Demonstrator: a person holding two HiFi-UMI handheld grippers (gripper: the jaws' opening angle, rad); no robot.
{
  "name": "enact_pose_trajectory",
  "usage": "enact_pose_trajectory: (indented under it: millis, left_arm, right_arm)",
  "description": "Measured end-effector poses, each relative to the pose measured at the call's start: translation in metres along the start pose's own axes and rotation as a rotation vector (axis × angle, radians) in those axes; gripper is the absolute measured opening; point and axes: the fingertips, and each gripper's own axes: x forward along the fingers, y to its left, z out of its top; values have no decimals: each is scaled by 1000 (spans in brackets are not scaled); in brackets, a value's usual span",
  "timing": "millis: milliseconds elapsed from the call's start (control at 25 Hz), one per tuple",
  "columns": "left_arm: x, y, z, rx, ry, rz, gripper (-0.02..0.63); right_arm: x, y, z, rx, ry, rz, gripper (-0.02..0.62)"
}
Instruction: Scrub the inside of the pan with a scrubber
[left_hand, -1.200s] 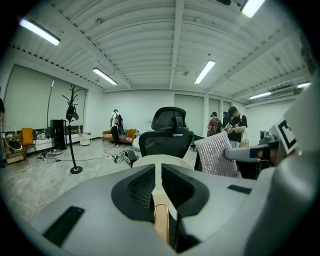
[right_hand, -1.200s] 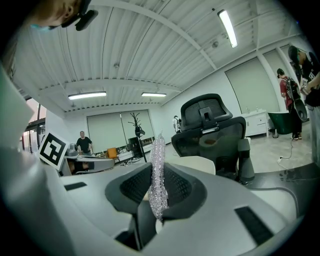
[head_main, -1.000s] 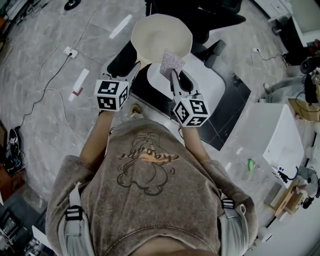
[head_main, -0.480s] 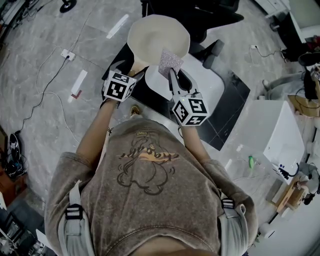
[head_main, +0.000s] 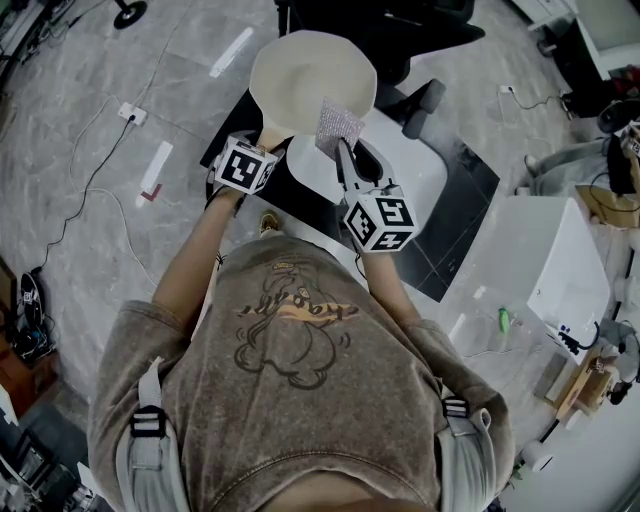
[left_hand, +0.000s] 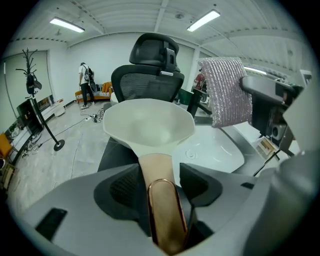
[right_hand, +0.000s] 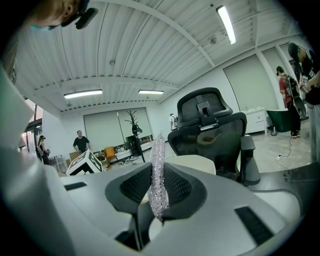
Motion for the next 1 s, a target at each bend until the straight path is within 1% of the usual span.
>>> enact_pose_trajectory:
  millis: [80,120,280,480,720,1000]
  left_arm:
    - [1,3,-2,-8,19,15,223]
    - [0,4,-2,-12,29,21,218]
    - [0,5,-3,-40,57,16,212]
    - [1,4,-3,-40,76,8,212]
    - [3,4,0,-42,61,8,212]
    - [2,5,1,-51,47,0,212]
  right_arm:
    - [2,-1,0,0,2,3,84]
    - [3,-1,0,-2,5,7,84]
    - [17,-4,-3,-36,37,40,84]
    - [44,-8,-9,-100,91,82,84]
    - [83,-7,-25,-171,172,144,84]
    - [128,9,-47,-257,287,254,84]
